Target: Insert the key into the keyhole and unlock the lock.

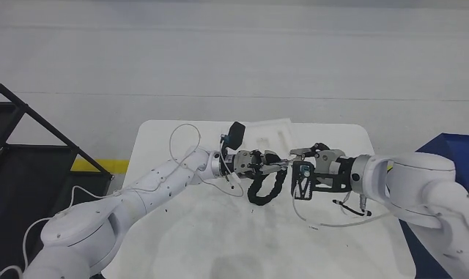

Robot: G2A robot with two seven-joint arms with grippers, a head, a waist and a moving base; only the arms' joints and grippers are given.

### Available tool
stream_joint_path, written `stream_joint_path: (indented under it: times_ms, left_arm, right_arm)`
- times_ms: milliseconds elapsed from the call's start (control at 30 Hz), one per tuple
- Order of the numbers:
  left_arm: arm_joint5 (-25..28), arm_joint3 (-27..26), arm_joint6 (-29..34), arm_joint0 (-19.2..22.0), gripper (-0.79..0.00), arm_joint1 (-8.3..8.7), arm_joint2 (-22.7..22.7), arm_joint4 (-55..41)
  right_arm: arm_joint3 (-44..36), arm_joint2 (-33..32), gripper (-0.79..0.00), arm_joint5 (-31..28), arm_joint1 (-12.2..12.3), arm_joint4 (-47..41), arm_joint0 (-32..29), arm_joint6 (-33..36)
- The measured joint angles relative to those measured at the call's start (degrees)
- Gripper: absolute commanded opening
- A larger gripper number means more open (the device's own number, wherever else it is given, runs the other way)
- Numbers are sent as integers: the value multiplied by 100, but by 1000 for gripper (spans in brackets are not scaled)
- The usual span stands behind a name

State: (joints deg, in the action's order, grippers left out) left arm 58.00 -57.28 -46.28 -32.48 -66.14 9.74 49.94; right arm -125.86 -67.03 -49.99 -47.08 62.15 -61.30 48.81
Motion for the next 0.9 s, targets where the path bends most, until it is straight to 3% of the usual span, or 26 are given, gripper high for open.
stream_joint_path:
  times_ms: [233, 267, 333, 567, 900]
  left_arm:
    - [0, -11, 0, 12, -785, 21, 6, -36]
    - [0, -14, 0, 11, -785, 25, 10, -41]
    - [0, -30, 0, 8, -785, 31, 23, -43]
    - [0, -98, 0, 0, -785, 46, 76, 67]
    - [-4, -237, -5, -48, -785, 27, 377, 821]
  right_arm:
    - [-14, 6, -610, 19, 19, -5, 5, 99]
    - [-16, 3, -720, 18, 22, -11, 3, 109]
    - [-3, 1, -785, 23, 29, -32, -5, 138]
    - [234, 11, -785, 365, 32, -677, -48, 256]
    - [617, -184, -785, 1358, 87, -2853, -13, 1103]
